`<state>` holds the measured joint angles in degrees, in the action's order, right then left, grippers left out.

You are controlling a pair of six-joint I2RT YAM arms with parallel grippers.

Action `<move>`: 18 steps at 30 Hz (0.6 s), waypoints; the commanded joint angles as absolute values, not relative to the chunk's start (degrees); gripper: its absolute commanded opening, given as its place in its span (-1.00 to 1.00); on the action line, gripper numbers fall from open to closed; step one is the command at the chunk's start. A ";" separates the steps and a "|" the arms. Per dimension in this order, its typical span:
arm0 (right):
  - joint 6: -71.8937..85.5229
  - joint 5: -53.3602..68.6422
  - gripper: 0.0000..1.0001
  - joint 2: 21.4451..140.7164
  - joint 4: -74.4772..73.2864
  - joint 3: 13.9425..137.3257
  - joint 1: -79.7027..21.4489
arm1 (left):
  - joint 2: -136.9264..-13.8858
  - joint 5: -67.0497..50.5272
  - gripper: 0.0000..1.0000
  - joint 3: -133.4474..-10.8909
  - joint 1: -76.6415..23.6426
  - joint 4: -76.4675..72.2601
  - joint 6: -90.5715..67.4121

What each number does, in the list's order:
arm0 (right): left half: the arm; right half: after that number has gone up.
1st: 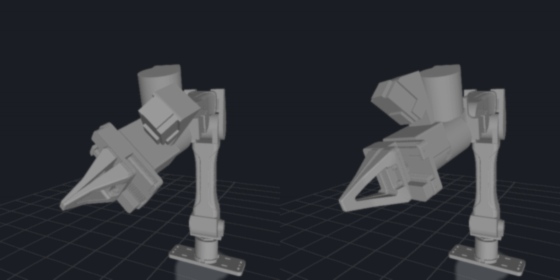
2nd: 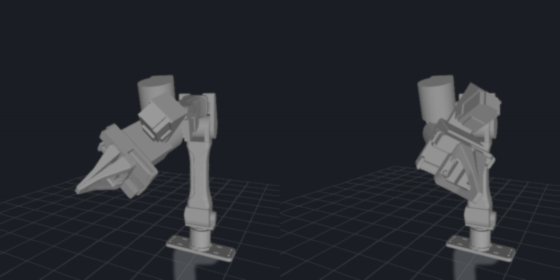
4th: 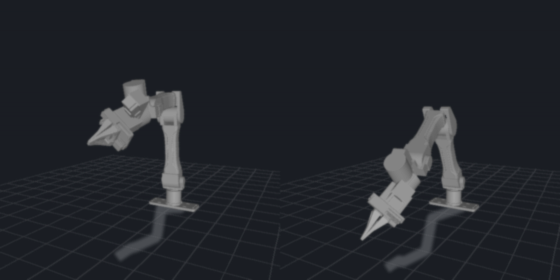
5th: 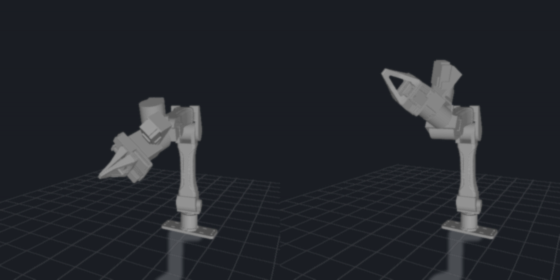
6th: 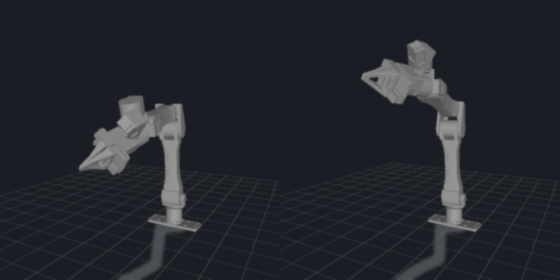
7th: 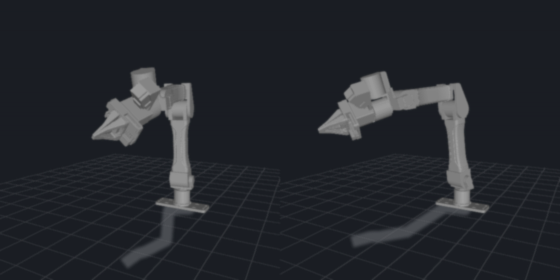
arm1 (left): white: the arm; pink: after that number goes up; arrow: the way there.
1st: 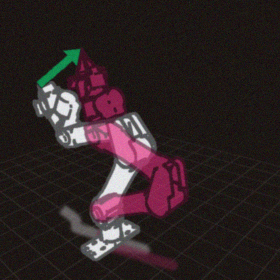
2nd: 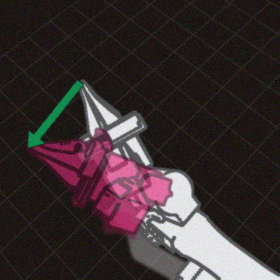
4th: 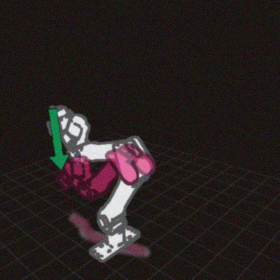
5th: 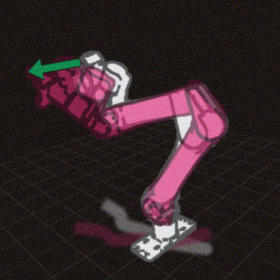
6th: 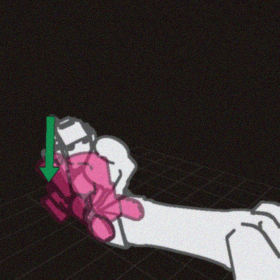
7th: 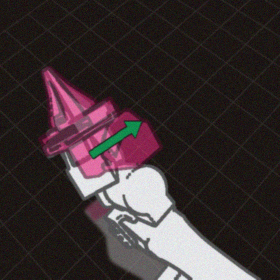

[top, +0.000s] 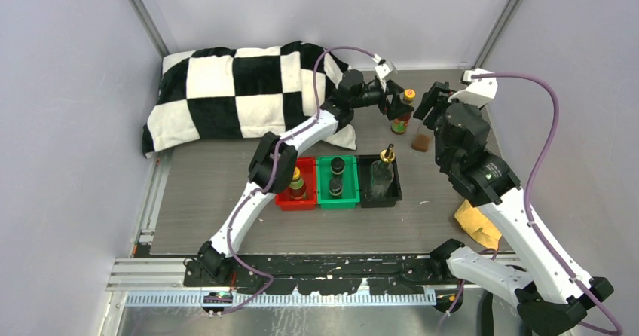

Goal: Organize the condiment bottles
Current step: Pick up the bottle from the center of the board.

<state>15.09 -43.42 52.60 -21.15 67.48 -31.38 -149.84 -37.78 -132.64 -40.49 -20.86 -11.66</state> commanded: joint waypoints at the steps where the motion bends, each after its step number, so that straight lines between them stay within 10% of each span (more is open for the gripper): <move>1: 14.42 -44.43 0.34 53.27 -18.25 68.64 -31.83 | -150.38 -38.36 0.68 -135.57 -40.65 -25.09 -12.21; 18: 13.27 -45.61 0.34 53.61 -16.53 67.81 -32.99 | -152.50 -38.03 0.61 -138.05 -40.96 -25.74 -12.77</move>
<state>13.78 -43.92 53.67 -19.97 67.48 -32.34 -151.76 -37.74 -135.11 -40.62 -22.76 -13.06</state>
